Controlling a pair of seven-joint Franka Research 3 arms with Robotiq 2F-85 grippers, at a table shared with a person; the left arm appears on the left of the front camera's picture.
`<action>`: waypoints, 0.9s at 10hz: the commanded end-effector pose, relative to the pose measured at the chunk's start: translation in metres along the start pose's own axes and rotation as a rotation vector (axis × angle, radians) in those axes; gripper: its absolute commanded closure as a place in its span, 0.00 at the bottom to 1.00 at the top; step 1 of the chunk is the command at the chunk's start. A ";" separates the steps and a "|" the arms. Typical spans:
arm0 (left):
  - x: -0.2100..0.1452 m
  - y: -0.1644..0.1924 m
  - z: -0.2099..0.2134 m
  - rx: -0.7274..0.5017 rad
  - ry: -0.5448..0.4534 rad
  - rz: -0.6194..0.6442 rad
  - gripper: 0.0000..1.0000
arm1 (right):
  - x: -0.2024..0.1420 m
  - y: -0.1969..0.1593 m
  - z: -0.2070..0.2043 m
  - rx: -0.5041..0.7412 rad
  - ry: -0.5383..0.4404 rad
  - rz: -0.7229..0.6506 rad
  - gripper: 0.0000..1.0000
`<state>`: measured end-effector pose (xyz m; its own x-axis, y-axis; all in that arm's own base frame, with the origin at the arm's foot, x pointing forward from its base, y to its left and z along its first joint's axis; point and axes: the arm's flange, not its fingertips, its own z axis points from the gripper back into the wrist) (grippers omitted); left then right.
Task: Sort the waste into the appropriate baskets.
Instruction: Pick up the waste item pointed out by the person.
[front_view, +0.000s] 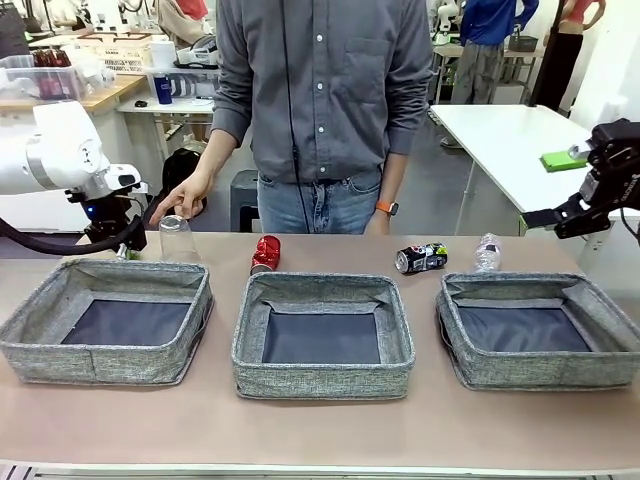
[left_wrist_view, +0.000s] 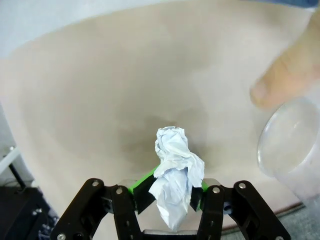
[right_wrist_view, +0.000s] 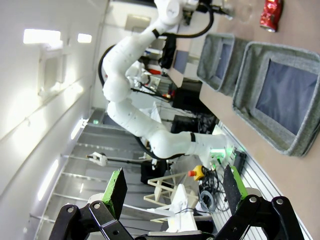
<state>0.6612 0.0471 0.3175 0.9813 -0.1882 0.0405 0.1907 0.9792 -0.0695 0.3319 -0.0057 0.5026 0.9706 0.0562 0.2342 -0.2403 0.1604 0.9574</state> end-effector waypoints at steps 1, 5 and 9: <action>-0.053 -0.018 0.048 0.010 0.088 0.011 1.00 | 0.004 0.002 -0.002 0.018 -0.009 0.030 0.00; -0.143 -0.037 0.177 0.001 0.053 -0.110 1.00 | 0.004 0.002 -0.002 0.018 -0.009 0.030 0.00; -0.160 -0.054 0.229 0.008 -0.003 -0.114 1.00 | 0.004 0.002 -0.002 0.018 -0.009 0.030 0.00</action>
<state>0.4757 0.0379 0.5643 0.9475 -0.3038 0.1002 0.3098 0.9494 -0.0512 0.3320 -0.0059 0.5030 0.9704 0.0560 0.2350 -0.2411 0.1612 0.9570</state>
